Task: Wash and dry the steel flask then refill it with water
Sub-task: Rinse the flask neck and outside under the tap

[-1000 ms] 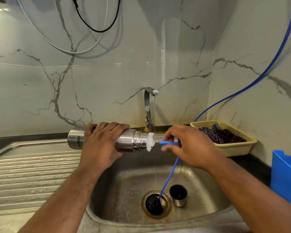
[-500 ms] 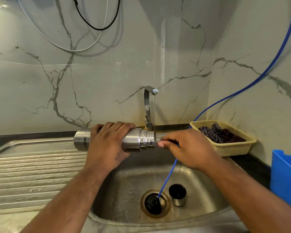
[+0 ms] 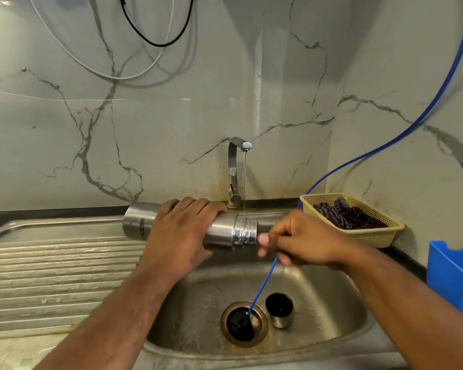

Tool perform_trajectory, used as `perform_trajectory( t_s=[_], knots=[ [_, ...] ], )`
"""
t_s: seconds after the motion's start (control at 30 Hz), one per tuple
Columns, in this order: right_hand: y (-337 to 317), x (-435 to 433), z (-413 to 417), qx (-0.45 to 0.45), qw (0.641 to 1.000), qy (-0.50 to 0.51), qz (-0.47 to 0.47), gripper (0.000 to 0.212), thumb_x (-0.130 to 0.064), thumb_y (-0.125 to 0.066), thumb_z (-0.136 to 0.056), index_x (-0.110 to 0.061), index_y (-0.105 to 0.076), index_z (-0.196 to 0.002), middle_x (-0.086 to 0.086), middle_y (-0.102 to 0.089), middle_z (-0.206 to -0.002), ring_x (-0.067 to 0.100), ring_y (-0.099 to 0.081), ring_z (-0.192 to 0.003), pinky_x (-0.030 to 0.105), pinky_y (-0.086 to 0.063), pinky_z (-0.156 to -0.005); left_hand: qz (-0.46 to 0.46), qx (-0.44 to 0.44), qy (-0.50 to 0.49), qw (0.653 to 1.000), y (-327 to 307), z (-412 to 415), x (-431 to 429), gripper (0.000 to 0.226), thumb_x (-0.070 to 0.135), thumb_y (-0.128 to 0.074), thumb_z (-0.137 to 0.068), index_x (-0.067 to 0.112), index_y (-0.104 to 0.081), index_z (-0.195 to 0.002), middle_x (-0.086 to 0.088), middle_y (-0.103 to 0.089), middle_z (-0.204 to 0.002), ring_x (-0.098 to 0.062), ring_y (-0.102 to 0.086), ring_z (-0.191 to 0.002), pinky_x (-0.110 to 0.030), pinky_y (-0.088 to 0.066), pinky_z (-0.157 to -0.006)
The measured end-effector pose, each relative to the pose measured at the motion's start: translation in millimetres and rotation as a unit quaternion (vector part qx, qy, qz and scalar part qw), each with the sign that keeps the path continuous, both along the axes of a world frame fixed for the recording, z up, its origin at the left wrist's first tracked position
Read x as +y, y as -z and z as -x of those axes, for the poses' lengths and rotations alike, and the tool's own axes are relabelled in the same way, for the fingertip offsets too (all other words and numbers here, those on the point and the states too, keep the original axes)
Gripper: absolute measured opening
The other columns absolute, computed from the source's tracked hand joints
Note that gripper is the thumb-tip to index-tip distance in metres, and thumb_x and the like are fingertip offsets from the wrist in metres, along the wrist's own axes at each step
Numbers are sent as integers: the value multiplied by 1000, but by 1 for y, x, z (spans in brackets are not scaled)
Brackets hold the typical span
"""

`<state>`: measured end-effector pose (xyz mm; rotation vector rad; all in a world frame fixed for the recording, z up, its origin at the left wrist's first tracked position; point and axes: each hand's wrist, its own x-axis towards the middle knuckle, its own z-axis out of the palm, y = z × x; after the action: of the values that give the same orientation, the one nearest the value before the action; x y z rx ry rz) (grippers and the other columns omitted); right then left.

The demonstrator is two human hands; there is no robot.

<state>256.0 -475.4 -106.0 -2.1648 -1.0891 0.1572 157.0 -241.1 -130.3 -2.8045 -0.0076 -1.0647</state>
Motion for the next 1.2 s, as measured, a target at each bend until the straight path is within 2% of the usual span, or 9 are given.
perform_trajectory(
  t_s=[0.03,0.1,0.17,0.4,0.6,0.8,0.93,1.03,1.2],
  knots=[
    [-1,-1,-1,-122,992,15,8,24,-43,-66,-97,-25,-81,-93,-3,-68,-63,7,-55,-51,25,-43,-55,17,-4,-1,1000,0,-1,0,87,43,-93,-52,35,-53,-129,11,-66,-115,-14,-62,-102,-40,-45,-98],
    [-5,0,-2,-425,900,91,-17,12,-38,-70,-93,-32,-79,-97,-10,-71,-76,13,-62,-67,29,-46,-62,53,-17,4,998,0,-2,-2,87,45,-90,-55,36,-50,-132,12,-65,-114,-13,-62,-100,-38,-45,-96],
    [-8,5,0,-544,830,97,-82,12,-26,-76,-87,-30,-78,-98,-13,-71,-85,18,-60,-74,31,-38,-68,70,-32,11,997,-1,-3,-1,87,43,-90,-57,36,-49,-133,11,-65,-114,-13,-61,-100,-38,-45,-96],
    [-13,-24,-23,-506,842,150,-111,18,-20,-75,-90,-33,-78,-103,-16,-74,-92,16,-58,-82,35,-29,-85,65,-69,-54,994,-9,5,21,87,34,-94,-54,31,-53,-130,3,-68,-112,-22,-64,-100,-50,-48,-97],
    [2,16,-1,-516,848,108,-52,18,-19,-80,-84,-25,-77,-101,-9,-74,-86,21,-64,-79,35,-30,-80,55,-50,-16,997,-6,3,-1,88,40,-93,-57,34,-51,-134,7,-65,-119,-17,-61,-106,-46,-44,-101],
    [-4,1,-3,-514,833,193,-67,21,-37,-57,-96,-29,-75,-90,-8,-68,-73,22,-62,-69,34,-30,-70,94,-55,-95,990,-11,7,33,84,35,-94,-56,30,-55,-131,1,-68,-113,-23,-64,-102,-52,-47,-99],
    [6,19,10,-531,842,89,-27,5,-28,-72,-88,-30,-75,-92,-12,-66,-76,16,-60,-71,32,-23,-77,53,35,-24,998,-11,8,13,86,40,-90,-63,38,-48,-138,12,-62,-127,-14,-57,-114,-47,-37,-109],
    [2,10,-4,-483,870,58,-81,15,-39,-64,-93,-32,-76,-98,-17,-68,-80,6,-57,-72,30,-19,-78,130,62,44,989,-11,5,5,89,47,-86,-64,45,-40,-140,21,-57,-125,-2,-53,-107,-36,-43,-105],
    [12,18,3,-447,878,156,-67,23,-42,-56,-94,-33,-75,-87,-12,-66,-69,12,-59,-62,34,-38,-72,132,-17,-5,991,-6,1,-7,85,43,-88,-64,38,-45,-137,15,-61,-119,-8,-57,-103,-34,-45,-98]
  ],
)
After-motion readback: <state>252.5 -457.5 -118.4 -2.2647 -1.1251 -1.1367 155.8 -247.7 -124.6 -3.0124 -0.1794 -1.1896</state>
